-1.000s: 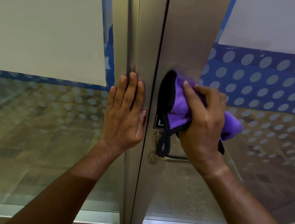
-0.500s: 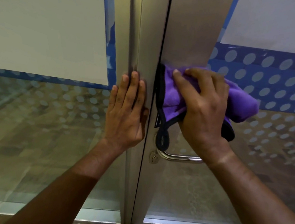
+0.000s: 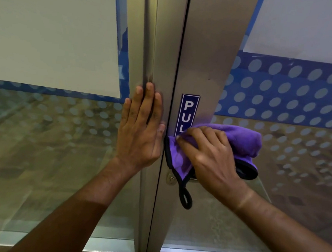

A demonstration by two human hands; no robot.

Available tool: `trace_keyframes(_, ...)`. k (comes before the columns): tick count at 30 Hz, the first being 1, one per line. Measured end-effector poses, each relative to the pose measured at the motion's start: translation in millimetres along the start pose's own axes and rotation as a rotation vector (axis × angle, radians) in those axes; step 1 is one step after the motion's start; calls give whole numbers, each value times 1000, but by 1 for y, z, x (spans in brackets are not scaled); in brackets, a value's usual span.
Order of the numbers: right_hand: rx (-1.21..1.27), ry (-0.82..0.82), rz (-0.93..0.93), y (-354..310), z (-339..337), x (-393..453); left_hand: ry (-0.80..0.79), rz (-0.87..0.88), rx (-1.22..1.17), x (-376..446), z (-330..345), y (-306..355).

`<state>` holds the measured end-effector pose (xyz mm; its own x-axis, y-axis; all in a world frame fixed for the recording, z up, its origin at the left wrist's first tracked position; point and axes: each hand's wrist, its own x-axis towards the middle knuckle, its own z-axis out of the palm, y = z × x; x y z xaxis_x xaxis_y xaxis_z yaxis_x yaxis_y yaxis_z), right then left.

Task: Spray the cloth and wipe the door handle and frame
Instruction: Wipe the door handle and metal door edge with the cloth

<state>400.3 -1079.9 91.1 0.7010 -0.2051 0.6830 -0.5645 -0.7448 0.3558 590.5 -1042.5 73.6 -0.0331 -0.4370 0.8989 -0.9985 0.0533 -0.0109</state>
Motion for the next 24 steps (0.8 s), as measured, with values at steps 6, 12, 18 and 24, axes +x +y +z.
trace_keyframes(6, 32, 37, 33, -13, 7, 3, -6, 2, 14, -1, 2, -1)
trace_keyframes(12, 96, 122, 211, 10, -7, 4, 6, 4, 4, -1, 2, -1)
trace_keyframes(18, 92, 298, 262, 1, -8, 44, 3, 17, -15, -2, 2, -3)
trace_keyframes(24, 120, 5, 132, 6, -2, -14, 11, 9, 16, -2, 3, -2)
